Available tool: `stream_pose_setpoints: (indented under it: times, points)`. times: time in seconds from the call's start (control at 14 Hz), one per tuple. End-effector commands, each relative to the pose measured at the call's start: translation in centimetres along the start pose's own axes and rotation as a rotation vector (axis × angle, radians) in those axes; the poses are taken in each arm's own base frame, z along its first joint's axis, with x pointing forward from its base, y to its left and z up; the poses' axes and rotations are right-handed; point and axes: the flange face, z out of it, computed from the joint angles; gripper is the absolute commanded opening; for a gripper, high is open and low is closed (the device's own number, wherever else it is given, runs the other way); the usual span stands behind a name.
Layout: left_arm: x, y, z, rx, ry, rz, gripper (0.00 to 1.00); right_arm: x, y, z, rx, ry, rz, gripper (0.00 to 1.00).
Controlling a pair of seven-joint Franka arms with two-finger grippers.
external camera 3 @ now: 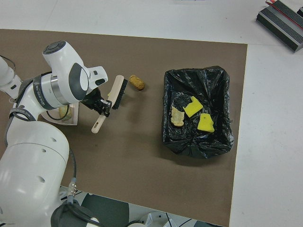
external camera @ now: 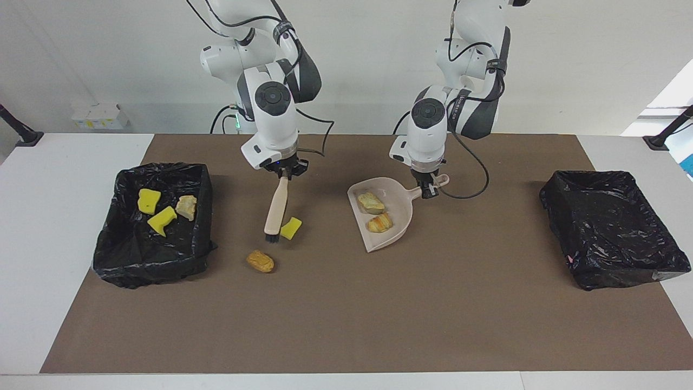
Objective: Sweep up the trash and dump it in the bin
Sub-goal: 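Position the brush with the right gripper beyond the sponge and bread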
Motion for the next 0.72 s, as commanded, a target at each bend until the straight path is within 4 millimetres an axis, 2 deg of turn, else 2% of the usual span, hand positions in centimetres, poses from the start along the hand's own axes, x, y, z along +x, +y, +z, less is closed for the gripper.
stream_pose_setpoints:
  times: [0.0, 0.14, 0.29, 0.36, 0.65]
  points:
    - [-0.7, 0.2, 0.0, 0.027, 0.008, -0.044, 0.0, 3.0, 2.8, 0.4, 0.002, 0.057, -0.111, 0.0]
    - [-0.7, 0.2, 0.0, 0.029, 0.01, -0.058, 0.0, 4.6, 6.1, 0.9, 0.021, 0.084, -0.207, 0.0]
    - [-0.7, 0.2, 0.0, 0.03, 0.011, -0.059, 0.0, 5.3, 7.2, 1.9, 0.018, 0.083, -0.274, 0.0]
    - [-0.7, 0.2, 0.0, 0.029, 0.01, -0.061, 0.0, 5.8, 7.1, 3.1, 0.018, 0.075, -0.304, 0.0]
    - [-0.7, 0.2, 0.0, 0.028, 0.011, -0.081, 0.0, 8.3, 8.5, 4.4, 0.0, 0.094, -0.359, 0.0]
